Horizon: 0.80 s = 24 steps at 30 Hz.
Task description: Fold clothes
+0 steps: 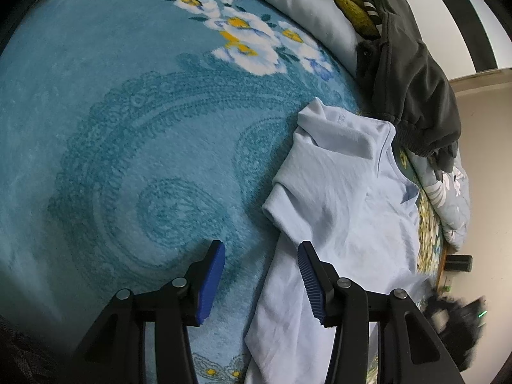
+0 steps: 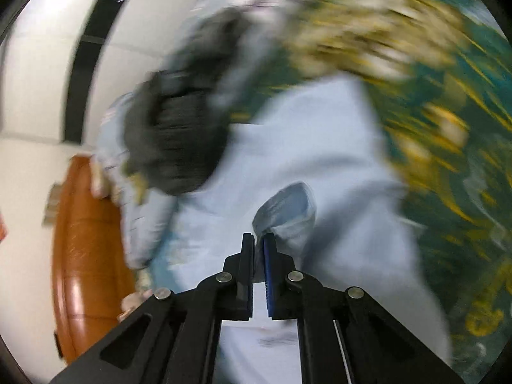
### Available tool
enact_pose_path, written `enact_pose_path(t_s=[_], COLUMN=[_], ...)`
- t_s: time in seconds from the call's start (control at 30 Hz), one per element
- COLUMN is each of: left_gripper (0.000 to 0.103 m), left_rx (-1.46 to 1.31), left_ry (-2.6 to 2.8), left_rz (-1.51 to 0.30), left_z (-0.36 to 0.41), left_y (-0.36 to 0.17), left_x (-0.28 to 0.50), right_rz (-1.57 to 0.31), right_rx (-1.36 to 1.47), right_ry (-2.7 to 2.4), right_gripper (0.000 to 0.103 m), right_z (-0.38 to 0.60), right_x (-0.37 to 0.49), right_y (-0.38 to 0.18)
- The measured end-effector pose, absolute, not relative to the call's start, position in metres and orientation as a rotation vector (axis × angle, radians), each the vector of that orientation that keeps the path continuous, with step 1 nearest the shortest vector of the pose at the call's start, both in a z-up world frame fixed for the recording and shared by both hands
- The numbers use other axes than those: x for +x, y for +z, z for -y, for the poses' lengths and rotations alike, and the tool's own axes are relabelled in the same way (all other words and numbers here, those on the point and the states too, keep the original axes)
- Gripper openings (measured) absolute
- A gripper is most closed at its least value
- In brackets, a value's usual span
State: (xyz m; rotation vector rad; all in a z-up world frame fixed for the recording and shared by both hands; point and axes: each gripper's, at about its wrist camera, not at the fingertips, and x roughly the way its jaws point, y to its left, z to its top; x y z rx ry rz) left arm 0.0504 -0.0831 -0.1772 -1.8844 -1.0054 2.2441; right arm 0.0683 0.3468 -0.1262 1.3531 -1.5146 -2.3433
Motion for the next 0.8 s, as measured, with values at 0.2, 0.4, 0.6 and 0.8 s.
enact_pose_path(t_s=[0.2, 0.4, 0.6, 0.8], left_gripper=[0.052, 0.053, 0.053, 0.053], left_rx=[-1.763, -1.678, -1.811, -1.875], left_ry=[2.26, 2.241, 2.202, 2.212], left_rz=[1.061, 0.999, 0.912, 0.884], left_z=[0.082, 0.068, 0.053, 0.044], left_y=[-0.167, -0.157, -0.174, -0.187], left_x=[0.049, 0.047, 0.045, 0.04], right_rz=[1.361, 1.184, 1.356, 1.405], right_rx=[1.038, 0.731, 1.288, 1.342], right_ry=[-2.18, -2.308, -2.466, -2.483], right_gripper=[0.005, 0.005, 0.005, 0.005], right_z=[-0.294, -0.32, -0.393, -0.41], right_x=[-0.007, 0.008, 0.013, 0.027], right_y=[-0.031, 0.038, -0.089, -0.115])
